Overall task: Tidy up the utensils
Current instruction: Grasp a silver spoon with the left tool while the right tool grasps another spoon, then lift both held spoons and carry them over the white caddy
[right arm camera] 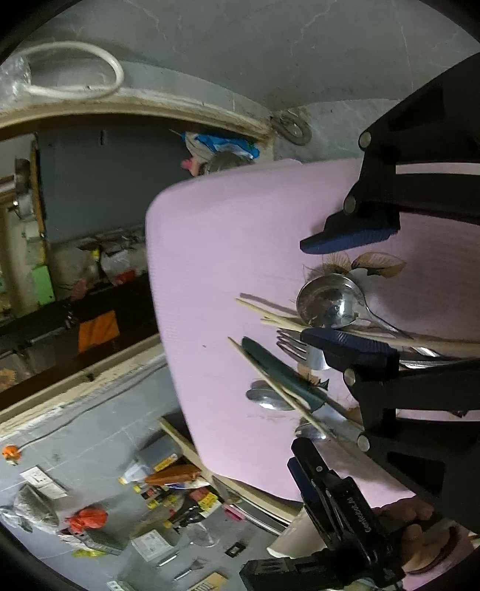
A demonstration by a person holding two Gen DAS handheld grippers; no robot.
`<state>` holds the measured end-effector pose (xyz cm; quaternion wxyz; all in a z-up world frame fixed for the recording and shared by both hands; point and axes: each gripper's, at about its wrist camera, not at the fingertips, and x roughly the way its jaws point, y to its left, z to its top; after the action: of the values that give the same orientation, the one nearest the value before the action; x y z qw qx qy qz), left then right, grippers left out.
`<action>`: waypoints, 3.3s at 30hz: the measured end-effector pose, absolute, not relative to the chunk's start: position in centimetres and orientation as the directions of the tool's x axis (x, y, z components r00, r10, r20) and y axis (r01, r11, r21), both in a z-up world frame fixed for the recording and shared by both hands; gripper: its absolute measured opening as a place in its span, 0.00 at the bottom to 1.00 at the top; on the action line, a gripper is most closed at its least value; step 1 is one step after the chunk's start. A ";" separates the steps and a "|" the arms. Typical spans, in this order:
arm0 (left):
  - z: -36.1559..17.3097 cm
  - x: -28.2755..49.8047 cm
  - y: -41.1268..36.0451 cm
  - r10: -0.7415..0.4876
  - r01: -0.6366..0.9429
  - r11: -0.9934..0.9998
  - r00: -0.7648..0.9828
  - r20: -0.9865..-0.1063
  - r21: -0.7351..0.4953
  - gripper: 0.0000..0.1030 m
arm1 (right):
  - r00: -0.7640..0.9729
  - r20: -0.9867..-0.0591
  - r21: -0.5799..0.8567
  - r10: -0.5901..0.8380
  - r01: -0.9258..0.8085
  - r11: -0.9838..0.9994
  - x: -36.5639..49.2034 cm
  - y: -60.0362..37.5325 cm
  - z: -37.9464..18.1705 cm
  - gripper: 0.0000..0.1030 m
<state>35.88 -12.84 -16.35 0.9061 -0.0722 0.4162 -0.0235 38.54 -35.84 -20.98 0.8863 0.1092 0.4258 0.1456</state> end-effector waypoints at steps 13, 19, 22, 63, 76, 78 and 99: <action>-18.5 37.5 -11.6 -0.199 0.028 0.975 0.560 -0.804 -0.221 0.24 | 0.481 -0.750 0.336 0.454 -0.314 0.888 40.6 -35.3 -22.9 0.20; -18.5 38.1 -11.3 -0.256 0.059 0.962 0.531 -0.808 -0.267 0.10 | 0.467 -0.754 0.335 0.463 -0.333 0.881 40.4 -35.4 -22.7 0.07; -18.2 38.1 -11.3 -0.266 0.064 0.960 0.528 -0.806 -0.274 0.06 | 0.473 -0.753 0.331 0.458 -0.330 0.884 40.0 -35.5 -22.4 0.04; 3.3 25.2 1.5 -0.054 0.002 0.987 0.946 -0.319 -0.161 0.03 | 0.965 -0.231 -0.058 0.123 -0.140 0.988 25.8 -21.5 4.7 0.03; 2.2 24.6 13.8 0.160 -0.188 0.976 0.963 -0.216 -0.112 0.03 | 0.987 -0.128 -0.217 0.097 -0.124 0.968 25.3 -8.1 2.9 0.03; 1.1 25.0 14.5 0.164 -0.187 0.978 0.963 -0.213 -0.093 0.03 | 0.986 -0.138 -0.243 0.092 -0.124 0.962 25.6 -6.6 1.6 0.03; -8.0 25.0 10.7 0.122 -0.100 0.987 0.975 -0.183 0.123 0.03 | 0.962 -0.236 -0.287 0.135 -0.202 0.936 25.7 -4.1 -6.2 0.03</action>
<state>25.02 10.66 -8.00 0.9922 0.0568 0.0955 0.0559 25.71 -4.09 -6.18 0.9781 -0.1562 0.1070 0.0861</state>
